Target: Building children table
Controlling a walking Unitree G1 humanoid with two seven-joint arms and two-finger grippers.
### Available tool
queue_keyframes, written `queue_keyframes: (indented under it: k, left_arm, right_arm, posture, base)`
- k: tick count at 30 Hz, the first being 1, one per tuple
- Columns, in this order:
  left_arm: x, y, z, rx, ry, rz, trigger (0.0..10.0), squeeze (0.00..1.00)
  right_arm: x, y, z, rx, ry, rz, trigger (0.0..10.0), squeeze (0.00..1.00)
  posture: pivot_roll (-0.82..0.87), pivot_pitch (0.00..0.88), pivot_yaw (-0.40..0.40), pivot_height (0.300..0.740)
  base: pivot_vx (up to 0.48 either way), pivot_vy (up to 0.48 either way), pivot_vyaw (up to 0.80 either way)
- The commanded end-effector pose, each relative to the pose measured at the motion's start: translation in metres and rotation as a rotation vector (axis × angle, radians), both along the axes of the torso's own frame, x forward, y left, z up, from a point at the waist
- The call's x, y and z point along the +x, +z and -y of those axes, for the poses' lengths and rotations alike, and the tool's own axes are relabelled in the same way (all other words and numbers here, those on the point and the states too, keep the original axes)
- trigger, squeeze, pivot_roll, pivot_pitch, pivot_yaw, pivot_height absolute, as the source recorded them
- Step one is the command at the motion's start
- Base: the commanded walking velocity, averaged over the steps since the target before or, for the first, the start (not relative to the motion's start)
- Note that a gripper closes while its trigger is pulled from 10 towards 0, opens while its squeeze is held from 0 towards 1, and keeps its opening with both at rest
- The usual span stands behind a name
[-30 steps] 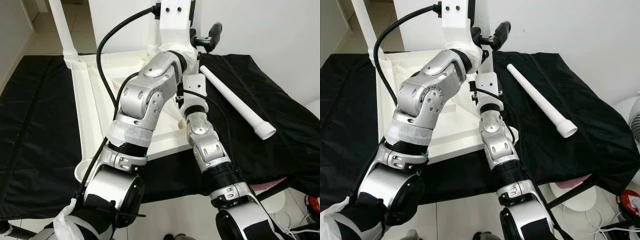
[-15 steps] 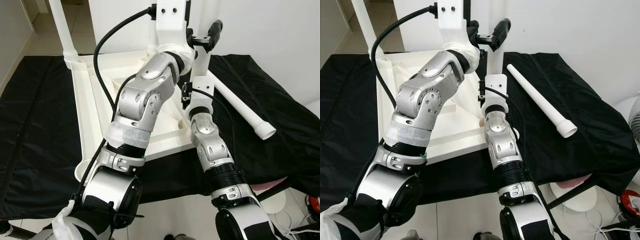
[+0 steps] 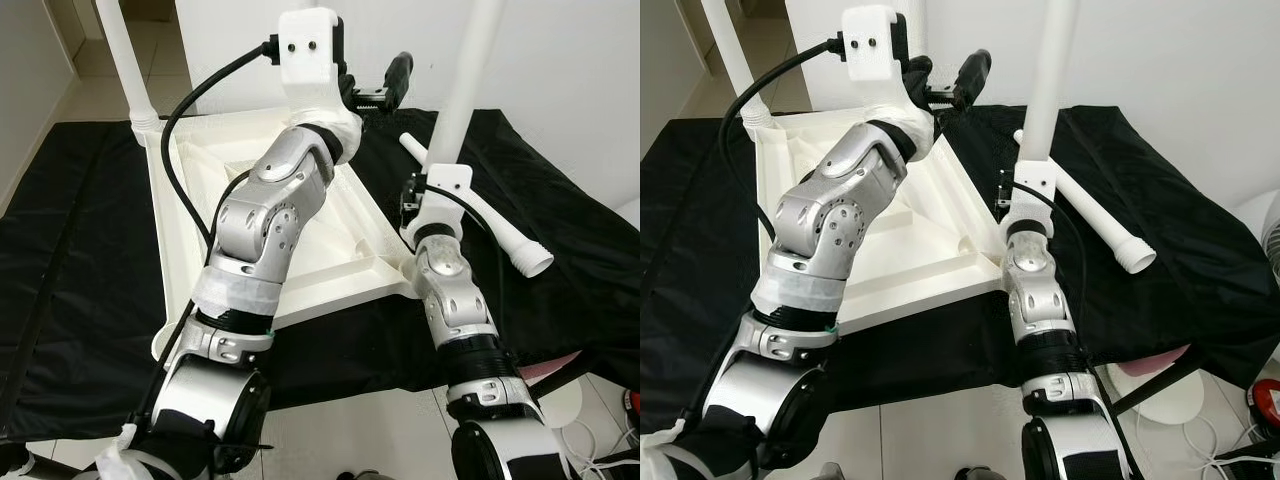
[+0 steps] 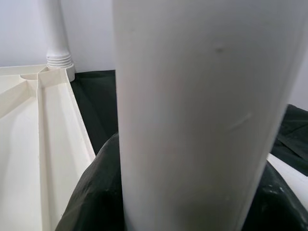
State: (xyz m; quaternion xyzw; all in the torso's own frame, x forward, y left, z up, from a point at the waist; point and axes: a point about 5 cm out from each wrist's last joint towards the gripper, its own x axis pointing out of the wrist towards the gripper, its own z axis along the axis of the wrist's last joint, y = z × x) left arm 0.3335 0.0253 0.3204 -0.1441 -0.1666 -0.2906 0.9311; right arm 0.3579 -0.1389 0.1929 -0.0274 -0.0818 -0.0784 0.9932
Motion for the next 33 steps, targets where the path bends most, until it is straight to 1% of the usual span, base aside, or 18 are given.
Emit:
queue_keyframes:
  k: [1,3,5,6,8,9,10,11,12,13,15,18,19,22,26,28,30,33]
  left_arm:
    - [-0.005,-0.006,0.004,0.065,-0.111,0.054,10.0,0.0]
    - [-0.003,-0.02,0.0,0.095,-0.093,0.024,10.0,0.0]
    - [-0.003,-0.04,-0.003,0.168,-0.06,0.028,10.0,0.0]
    - [-0.003,-0.04,-0.003,0.168,-0.06,0.028,10.0,0.0]
    - [-0.005,-0.052,-0.006,0.223,-0.031,0.046,10.0,0.0]
    - [-0.006,-0.06,-0.006,0.232,-0.041,0.023,10.0,0.0]
    - [-0.006,-0.06,-0.006,0.232,-0.041,0.023,10.0,0.0]
    - [-0.008,-0.069,-0.007,0.255,-0.046,0.012,10.0,0.0]
    - [-0.009,-0.079,-0.008,0.315,-0.033,0.015,10.0,0.0]
    - [-0.009,-0.079,-0.008,0.315,-0.033,0.015,10.0,0.0]
    - [-0.012,-0.09,-0.009,0.38,-0.025,0.03,10.0,0.0]
    - [-0.014,-0.093,-0.009,0.388,-0.029,0.03,10.0,0.0]
    - [-0.017,-0.098,-0.01,0.386,-0.061,0.02,10.0,0.0]
    - [-0.02,-0.099,-0.01,0.388,-0.078,0.02,10.0,0.0]
    - [-0.033,-0.105,-0.007,0.399,-0.196,0.044,10.0,0.0]
    - [-0.033,-0.105,-0.007,0.399,-0.196,0.044,10.0,0.0]
    - [-0.043,-0.112,-0.002,0.422,-0.282,0.052,10.0,0.0]
    - [-0.049,-0.119,0.001,0.446,-0.342,0.033,10.0,0.0]
  right_arm:
    - [-0.003,0.004,0.005,-0.006,-0.004,0.034,10.0,0.0]
    - [-0.006,0.001,0.009,-0.019,-0.01,0.034,10.0,0.0]
    - [-0.01,-0.003,0.013,-0.03,0.013,0.034,10.0,0.0]
    - [-0.01,-0.003,0.013,-0.03,0.013,0.034,10.0,0.0]
    - [-0.012,-0.005,0.015,-0.033,0.032,0.033,10.0,0.0]
    - [-0.013,-0.006,0.017,-0.03,0.043,0.037,10.0,0.0]
    - [-0.013,-0.006,0.017,-0.03,0.043,0.037,10.0,0.0]
    - [-0.014,-0.007,0.019,-0.031,0.058,0.039,10.0,0.0]
    - [-0.015,-0.01,0.02,-0.03,0.07,0.033,10.0,0.0]
    - [-0.015,-0.01,0.02,-0.03,0.07,0.033,10.0,0.0]
    - [-0.016,-0.011,0.021,-0.023,0.093,0.031,10.0,0.0]
    - [-0.016,-0.011,0.019,-0.021,0.106,0.034,10.0,0.0]
    - [-0.017,-0.01,0.016,-0.028,0.138,0.049,10.0,0.0]
    - [-0.018,-0.01,0.016,-0.034,0.14,0.048,10.0,0.0]
    - [-0.019,-0.013,0.015,-0.03,0.147,0.042,10.0,0.0]
    - [-0.019,-0.013,0.015,-0.03,0.147,0.042,10.0,0.0]
    - [-0.021,-0.014,0.014,-0.027,0.166,0.042,10.0,0.0]
    - [-0.021,-0.016,0.013,-0.035,0.18,0.042,10.0,0.0]
  posture:
    - [-0.01,0.033,0.01,0.74]
    - [-0.01,0.033,0.0,0.74]
    - [0.0,0.023,-0.004,0.74]
    - [0.0,0.023,-0.004,0.74]
    - [0.0,0.023,-0.009,0.74]
    - [0.01,0.022,-0.018,0.74]
    - [0.01,0.022,-0.018,0.74]
    - [0.01,0.022,-0.018,0.74]
    - [0.03,0.037,-0.028,0.74]
    - [0.03,0.037,-0.028,0.74]
    - [0.04,0.045,-0.031,0.74]
    - [0.05,0.049,-0.031,0.74]
    - [0.05,0.052,-0.03,0.74]
    - [0.06,0.056,-0.031,0.74]
    - [0.06,0.06,-0.031,0.74]
    - [0.06,0.06,-0.031,0.74]
    - [0.07,0.066,-0.033,0.74]
    - [0.07,0.069,-0.036,0.74]
  base:
    - [0.0,0.0,0.0]
    - [0.0,0.0,0.0]
    - [0.0,0.0,0.0]
    - [0.0,0.0,0.0]
    - [0.0,0.0,0.0]
    - [0.0,0.0,0.0]
    - [0.0,0.0,0.0]
    - [0.0,0.0,0.0]
    - [0.0,0.0,0.0]
    - [0.0,0.0,0.0]
    - [0.0,0.0,0.0]
    - [0.0,0.0,0.0]
    - [0.0,0.0,0.0]
    - [0.0,0.0,0.0]
    - [0.0,0.0,0.0]
    - [0.0,0.0,0.0]
    - [0.0,0.0,0.0]
    - [0.0,0.0,0.0]
